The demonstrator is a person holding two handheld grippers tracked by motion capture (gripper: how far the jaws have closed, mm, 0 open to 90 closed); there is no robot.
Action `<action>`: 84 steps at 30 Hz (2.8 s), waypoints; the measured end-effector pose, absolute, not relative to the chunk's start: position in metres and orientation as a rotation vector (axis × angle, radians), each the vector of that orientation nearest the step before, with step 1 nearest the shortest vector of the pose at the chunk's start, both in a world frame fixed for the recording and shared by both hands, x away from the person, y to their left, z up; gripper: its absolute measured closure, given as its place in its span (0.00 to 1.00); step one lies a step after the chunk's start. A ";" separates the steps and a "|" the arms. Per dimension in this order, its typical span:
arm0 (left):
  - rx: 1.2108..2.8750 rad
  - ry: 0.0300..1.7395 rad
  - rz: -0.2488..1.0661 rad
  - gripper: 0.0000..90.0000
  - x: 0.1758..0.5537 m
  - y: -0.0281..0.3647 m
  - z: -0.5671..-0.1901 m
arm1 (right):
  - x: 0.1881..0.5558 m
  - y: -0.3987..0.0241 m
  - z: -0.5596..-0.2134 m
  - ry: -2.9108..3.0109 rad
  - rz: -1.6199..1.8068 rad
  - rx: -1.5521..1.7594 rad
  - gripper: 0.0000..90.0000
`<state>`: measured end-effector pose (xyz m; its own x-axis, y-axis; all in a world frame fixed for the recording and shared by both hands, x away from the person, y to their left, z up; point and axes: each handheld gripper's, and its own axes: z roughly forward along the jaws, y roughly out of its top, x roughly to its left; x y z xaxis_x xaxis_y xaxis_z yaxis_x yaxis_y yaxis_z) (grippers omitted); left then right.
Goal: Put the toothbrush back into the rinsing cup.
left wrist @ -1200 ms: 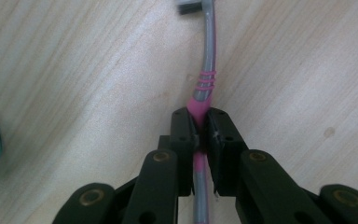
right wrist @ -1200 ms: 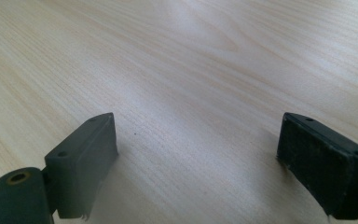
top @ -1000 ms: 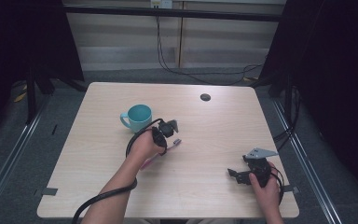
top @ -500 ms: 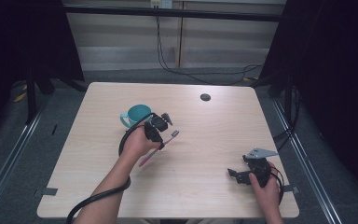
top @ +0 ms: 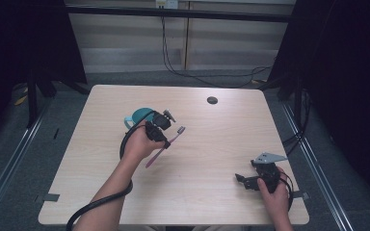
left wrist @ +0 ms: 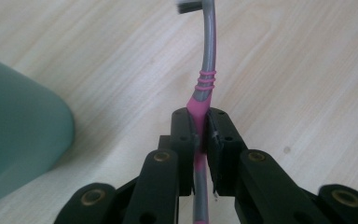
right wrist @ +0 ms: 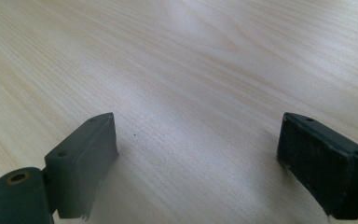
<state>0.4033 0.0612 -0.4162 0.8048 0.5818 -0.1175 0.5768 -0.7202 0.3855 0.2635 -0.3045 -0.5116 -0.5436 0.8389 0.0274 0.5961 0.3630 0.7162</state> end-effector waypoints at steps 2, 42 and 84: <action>2.557 0.876 0.035 0.91 0.404 0.064 -0.413 | 0.263 -0.305 -0.512 2.287 0.986 1.261 0.13; 2.168 0.937 0.198 0.91 0.403 0.094 -0.380 | 0.264 -0.305 -0.512 2.286 0.985 1.256 0.13; 1.947 0.995 0.321 0.91 0.405 0.127 -0.360 | 0.264 -0.304 -0.512 2.285 0.983 1.258 0.13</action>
<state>0.4051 0.1269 -0.3601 0.6424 0.7501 -0.1571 0.5168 -0.2727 0.8115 0.2639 -0.3044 -0.5117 -0.5434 0.8391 0.0247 0.5949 0.3641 0.7166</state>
